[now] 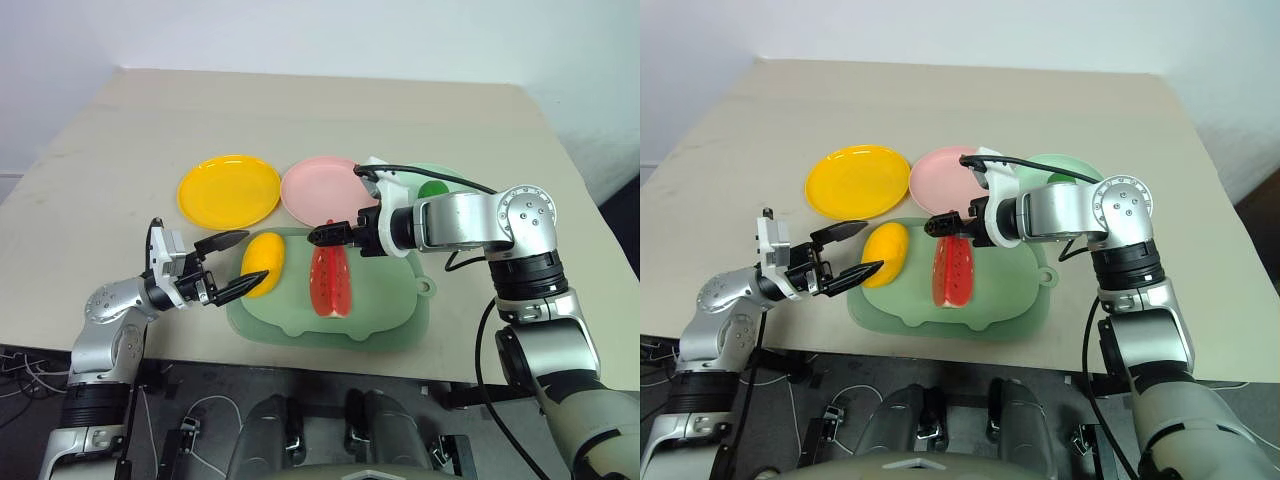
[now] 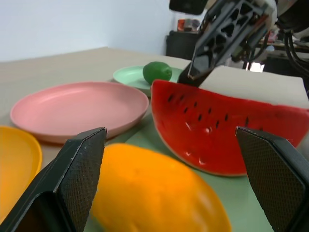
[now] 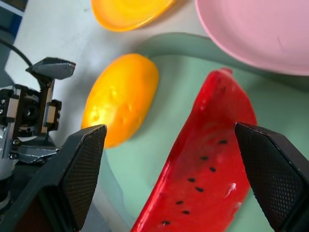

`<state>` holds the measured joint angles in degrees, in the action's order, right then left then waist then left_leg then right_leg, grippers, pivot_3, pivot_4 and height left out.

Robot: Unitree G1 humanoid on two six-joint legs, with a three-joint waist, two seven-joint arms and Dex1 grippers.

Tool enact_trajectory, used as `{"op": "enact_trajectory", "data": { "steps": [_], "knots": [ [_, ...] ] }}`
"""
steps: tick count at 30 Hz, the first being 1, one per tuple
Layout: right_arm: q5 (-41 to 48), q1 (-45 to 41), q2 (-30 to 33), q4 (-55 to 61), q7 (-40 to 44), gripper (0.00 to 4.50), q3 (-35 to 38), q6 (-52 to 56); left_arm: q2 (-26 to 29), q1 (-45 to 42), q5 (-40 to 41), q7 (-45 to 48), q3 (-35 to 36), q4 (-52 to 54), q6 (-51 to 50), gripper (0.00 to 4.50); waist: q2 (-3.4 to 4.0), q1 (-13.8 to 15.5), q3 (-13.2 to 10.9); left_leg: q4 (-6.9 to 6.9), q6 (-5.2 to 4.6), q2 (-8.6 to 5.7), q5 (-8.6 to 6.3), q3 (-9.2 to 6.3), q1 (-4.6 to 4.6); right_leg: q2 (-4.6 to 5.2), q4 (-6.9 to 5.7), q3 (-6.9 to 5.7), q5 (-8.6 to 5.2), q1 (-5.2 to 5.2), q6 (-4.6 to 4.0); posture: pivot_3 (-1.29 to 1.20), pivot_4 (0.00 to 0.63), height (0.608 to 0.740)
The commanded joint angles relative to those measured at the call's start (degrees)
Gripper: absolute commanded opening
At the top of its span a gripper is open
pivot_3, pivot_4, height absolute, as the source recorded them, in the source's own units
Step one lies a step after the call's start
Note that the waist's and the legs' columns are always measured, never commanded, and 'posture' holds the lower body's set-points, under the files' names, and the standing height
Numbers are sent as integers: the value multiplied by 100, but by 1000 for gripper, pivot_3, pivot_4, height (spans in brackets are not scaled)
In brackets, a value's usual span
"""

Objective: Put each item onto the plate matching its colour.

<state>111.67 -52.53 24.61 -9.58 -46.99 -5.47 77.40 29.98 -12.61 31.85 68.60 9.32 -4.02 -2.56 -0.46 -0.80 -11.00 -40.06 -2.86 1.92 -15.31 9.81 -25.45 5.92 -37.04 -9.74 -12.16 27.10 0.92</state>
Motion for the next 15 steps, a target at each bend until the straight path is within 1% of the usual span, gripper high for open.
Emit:
{"op": "enact_trajectory", "data": {
  "steps": [1, 4, 8, 9, 10, 15],
  "knots": [
    [133, -51, -86, -199, -380, 4485, -109, 115, -39, -120, -19, 58, -39, 28, 165, 4500, 0, -7, 0, 0, 0, 0, 0, 0, 1, 0, -2, 0, 0, 0, 0, 0, 150, 696],
    [133, -20, -140, -279, -443, 4485, -180, 221, -67, -128, -37, 61, -73, 0, 206, 4500, 0, -17, 0, 1, 0, 2, 2, 0, 1, -2, -6, 1, 0, 4, 0, 0, 150, 696],
    [133, 103, -107, -199, -429, 4485, -500, 329, -92, -93, -50, 76, -104, -7, 254, 4500, 1, -20, 0, 2, 0, 2, 2, 1, 1, -2, -6, 1, 0, 5, 0, 0, 150, 696],
    [133, 102, -35, -160, -604, 4485, -625, 299, -97, -86, -51, 81, -108, -15, 266, 4500, 0, -20, 0, 2, 0, 2, 2, 1, 1, -2, -6, 1, 0, 5, 0, 0, 150, 696],
    [133, 68, 49, -144, -744, 4485, -763, 285, -98, -83, -48, 90, -111, -27, 275, 4500, 1, -16, 0, 2, 0, 2, 2, 1, 1, -2, -6, 1, 0, 5, 0, 0, 150, 696],
    [133, -193, 87, -401, -686, 4485, -1013, 407, -115, -106, -56, 144, -167, -115, 312, 4500, 1, -10, 1, 1, 0, 2, 1, 1, 2, -1, -4, 1, 0, 2, 0, 0, 150, 696]
  ]
}}
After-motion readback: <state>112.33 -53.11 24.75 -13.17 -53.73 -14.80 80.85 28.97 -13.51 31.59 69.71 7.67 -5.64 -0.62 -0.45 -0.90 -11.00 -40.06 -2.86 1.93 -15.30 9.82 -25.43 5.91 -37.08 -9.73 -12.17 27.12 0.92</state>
